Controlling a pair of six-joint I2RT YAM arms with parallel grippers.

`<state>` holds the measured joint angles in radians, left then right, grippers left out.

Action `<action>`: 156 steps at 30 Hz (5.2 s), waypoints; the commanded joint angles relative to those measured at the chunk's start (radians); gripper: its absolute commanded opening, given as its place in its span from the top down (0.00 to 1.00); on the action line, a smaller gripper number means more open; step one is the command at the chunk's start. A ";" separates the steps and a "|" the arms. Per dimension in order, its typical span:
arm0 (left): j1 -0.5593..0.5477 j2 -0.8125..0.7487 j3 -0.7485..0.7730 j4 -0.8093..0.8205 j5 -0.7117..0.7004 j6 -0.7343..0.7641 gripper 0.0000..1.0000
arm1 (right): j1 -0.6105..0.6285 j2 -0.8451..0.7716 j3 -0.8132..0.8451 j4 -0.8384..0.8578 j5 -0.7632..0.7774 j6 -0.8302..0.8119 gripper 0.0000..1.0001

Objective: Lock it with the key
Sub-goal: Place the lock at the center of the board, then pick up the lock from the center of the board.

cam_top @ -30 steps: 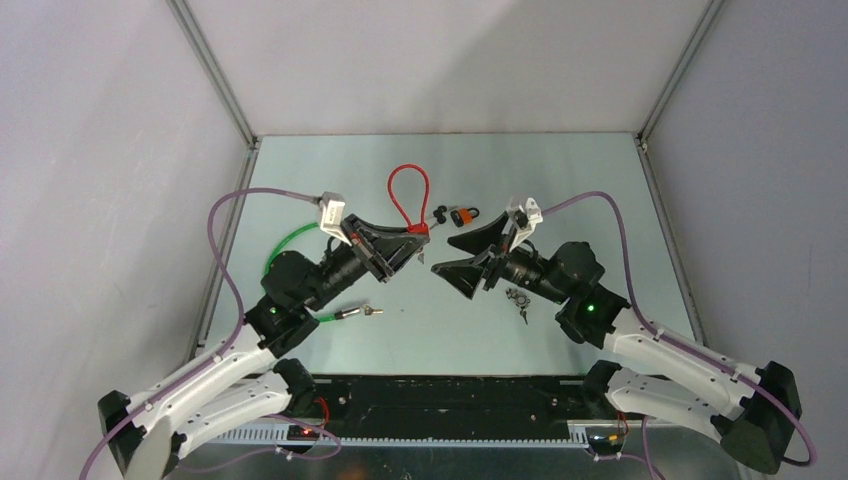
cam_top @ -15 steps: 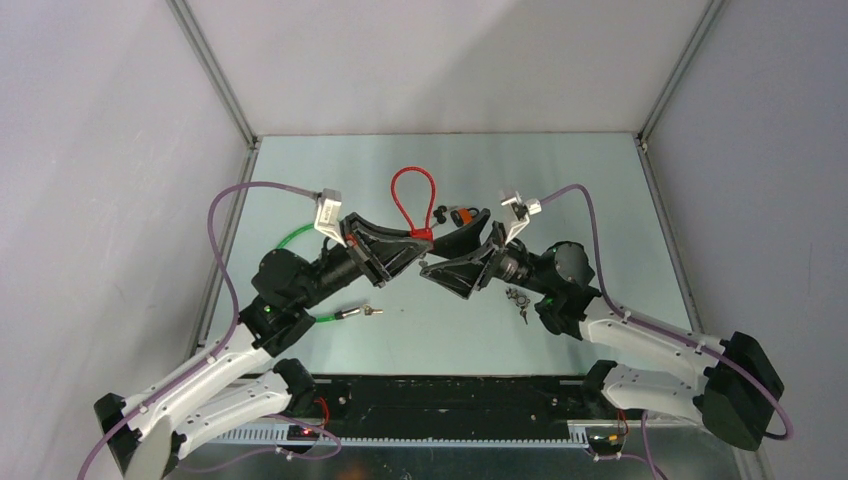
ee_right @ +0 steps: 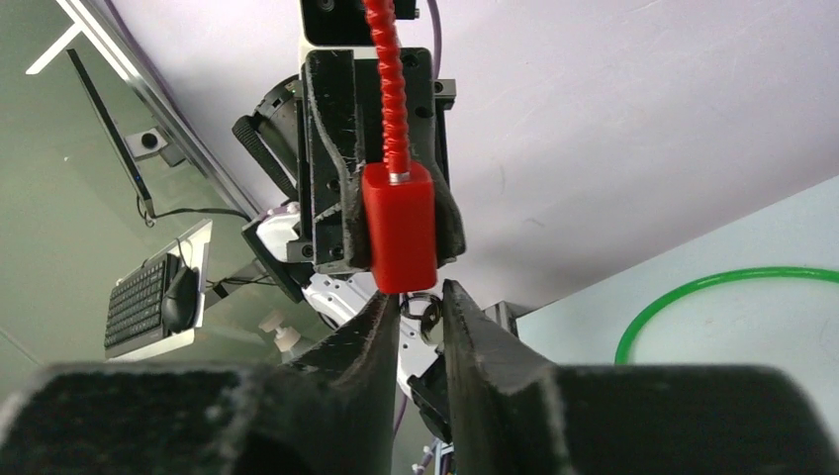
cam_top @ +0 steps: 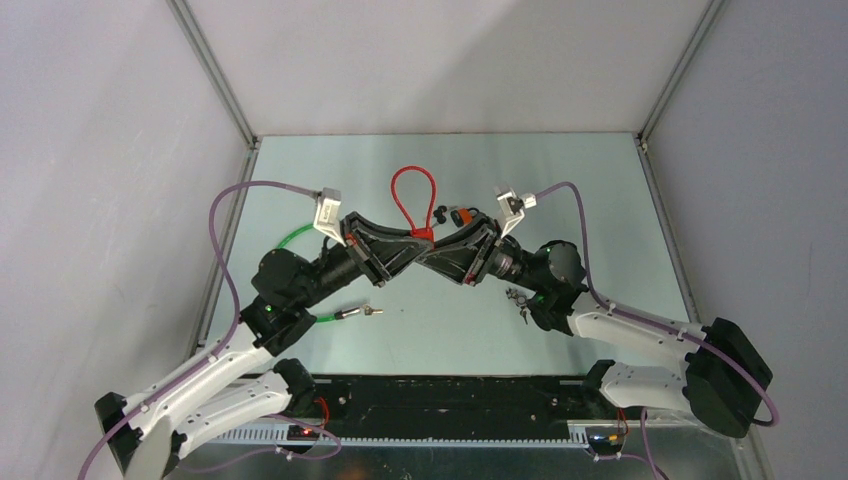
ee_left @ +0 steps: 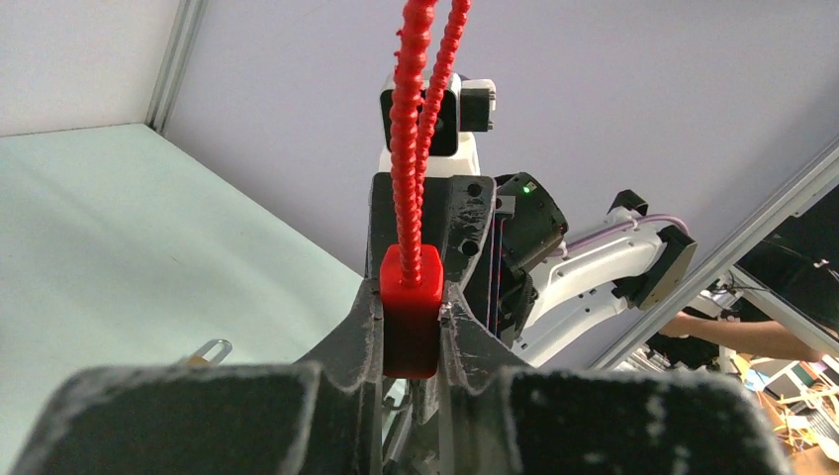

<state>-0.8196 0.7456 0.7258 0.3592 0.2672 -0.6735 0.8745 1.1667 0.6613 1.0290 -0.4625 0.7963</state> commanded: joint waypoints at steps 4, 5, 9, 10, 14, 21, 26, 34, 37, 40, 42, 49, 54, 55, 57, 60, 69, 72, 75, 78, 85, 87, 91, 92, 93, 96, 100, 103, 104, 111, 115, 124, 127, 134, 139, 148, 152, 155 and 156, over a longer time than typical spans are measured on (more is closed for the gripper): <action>-0.001 -0.019 0.028 0.075 -0.033 0.014 1.00 | -0.004 -0.004 0.012 -0.018 -0.017 -0.017 1.00; -0.001 -0.023 0.029 0.075 -0.043 0.018 1.00 | -0.002 -0.013 0.012 -0.067 -0.018 -0.027 1.00; -0.001 -0.038 0.034 0.076 -0.053 0.057 1.00 | -0.001 -0.045 -0.020 -0.131 -0.026 -0.063 1.00; -0.001 -0.043 0.034 0.076 -0.056 0.063 1.00 | 0.000 -0.050 -0.032 -0.137 -0.031 -0.067 1.00; 0.004 -0.050 0.037 0.072 -0.076 0.085 1.00 | 0.003 -0.076 -0.062 -0.175 -0.060 -0.082 1.00; 0.007 -0.070 0.031 0.070 -0.172 0.070 1.00 | 0.062 -0.100 -0.065 -0.370 -0.001 -0.255 1.00; 0.007 -0.072 0.024 0.081 -0.234 0.023 1.00 | 0.118 -0.045 -0.065 -0.397 0.115 -0.303 1.00; 0.018 -0.136 -0.006 0.088 -0.343 -0.028 1.00 | 0.191 0.019 -0.065 -0.315 0.282 -0.321 1.00; 0.023 -0.143 -0.004 0.079 -0.337 0.010 1.00 | 0.200 0.018 -0.065 -0.311 0.279 -0.322 1.00; 0.026 -0.129 -0.012 0.071 -0.324 0.021 1.00 | 0.187 0.001 -0.065 -0.350 0.317 -0.338 1.00; 0.026 -0.115 -0.023 0.058 -0.320 0.024 1.00 | 0.168 -0.019 -0.065 -0.404 0.365 -0.340 1.00; 0.034 0.010 -0.070 -0.074 -0.298 -0.006 1.00 | 0.050 -0.105 -0.086 -0.698 0.583 -0.286 1.00; 0.034 0.229 -0.112 -0.089 -0.223 -0.110 1.00 | 0.014 -0.110 -0.109 -0.800 0.654 -0.260 1.00; 0.035 0.295 -0.122 -0.089 -0.219 -0.145 1.00 | 0.008 -0.104 -0.112 -0.822 0.667 -0.246 1.00; 0.034 0.392 -0.127 -0.088 -0.199 -0.200 1.00 | 0.002 -0.083 -0.117 -0.848 0.680 -0.215 1.00; 0.032 0.510 -0.122 -0.079 -0.155 -0.260 1.00 | -0.005 -0.038 -0.121 -0.888 0.703 -0.163 1.00; 0.026 0.784 -0.077 -0.066 -0.091 -0.358 1.00 | -0.028 0.151 -0.121 -0.872 0.670 -0.034 1.00; 0.012 0.837 -0.089 -0.046 -0.086 -0.395 1.00 | -0.028 0.201 -0.121 -0.854 0.651 -0.007 1.00; 0.006 0.860 -0.098 -0.030 -0.086 -0.422 0.97 | -0.028 0.247 -0.121 -0.832 0.630 -0.002 0.97; 0.005 0.843 -0.119 -0.028 -0.126 -0.436 0.74 | -0.028 0.268 -0.121 -0.828 0.625 0.001 0.91; 0.013 0.695 -0.167 -0.096 -0.276 -0.406 0.30 | -0.031 0.231 -0.117 -0.877 0.677 0.002 0.55; 0.018 0.640 -0.163 -0.155 -0.329 -0.383 0.23 | -0.031 0.205 -0.117 -0.886 0.692 -0.007 0.45; 0.027 0.510 -0.130 -0.322 -0.491 -0.313 0.14 | -0.029 0.127 -0.117 -0.901 0.730 -0.050 0.30; 0.027 0.485 -0.120 -0.400 -0.518 -0.300 0.11 | -0.030 0.104 -0.117 -0.900 0.734 -0.062 0.26; 0.029 0.441 -0.099 -0.436 -0.577 -0.272 0.05 | -0.030 0.083 -0.115 -0.899 0.744 -0.090 0.25; 0.039 0.345 -0.070 -0.557 -0.673 -0.199 0.01 | -0.018 0.058 -0.098 -0.878 0.739 -0.153 0.20; 0.054 0.160 -0.061 -0.653 -0.806 -0.150 0.00 | 0.060 0.090 -0.030 -0.822 0.702 -0.342 0.18; 0.059 0.029 -0.062 -0.714 -0.904 -0.131 0.00 | 0.129 0.190 0.050 -0.804 0.649 -0.458 0.23; 0.061 -0.017 -0.061 -0.726 -0.921 -0.117 0.00 | 0.159 0.216 0.099 -0.805 0.608 -0.511 0.24; 0.062 -0.262 0.005 -0.829 -1.079 -0.039 0.00 | 0.268 0.521 0.339 -0.793 0.397 -0.759 0.21; 0.062 -0.342 0.050 -0.859 -1.089 -0.004 0.00 | 0.270 0.656 0.488 -0.795 0.252 -0.875 0.19; 0.062 -0.411 0.097 -0.899 -1.043 -0.011 0.00 | 0.270 0.896 0.748 -0.940 0.099 -1.159 0.20; 0.061 -0.414 0.110 -0.911 -1.038 -0.002 0.00 | 0.270 0.980 0.836 -1.006 0.071 -1.220 0.21; 0.062 -0.425 0.126 -0.925 -1.034 0.010 0.00 | 0.281 1.101 0.993 -1.121 0.089 -1.262 0.36; 0.061 -0.422 0.126 -0.930 -1.036 0.014 0.00 | 0.294 1.138 1.022 -1.135 0.177 -1.264 0.54; 0.061 -0.409 0.102 -0.941 -1.083 -0.033 0.00 | 0.263 1.035 0.944 -1.129 0.183 -1.238 1.00; 0.062 -0.399 0.036 -0.961 -1.145 -0.133 0.01 | 0.219 0.927 0.826 -1.003 0.075 -1.169 1.00; 0.062 -0.386 0.006 -0.970 -1.161 -0.200 0.00 | 0.177 0.873 0.759 -0.944 -0.029 -1.111 1.00; 0.062 -0.377 -0.003 -0.970 -1.161 -0.209 0.00 | 0.169 0.849 0.747 -0.933 -0.050 -1.101 1.00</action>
<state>-0.7624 0.3325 0.7578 -0.5945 -0.8257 -0.7753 1.0950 2.1422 1.4502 -0.0216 -0.3885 -0.3916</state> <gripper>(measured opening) 0.995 0.151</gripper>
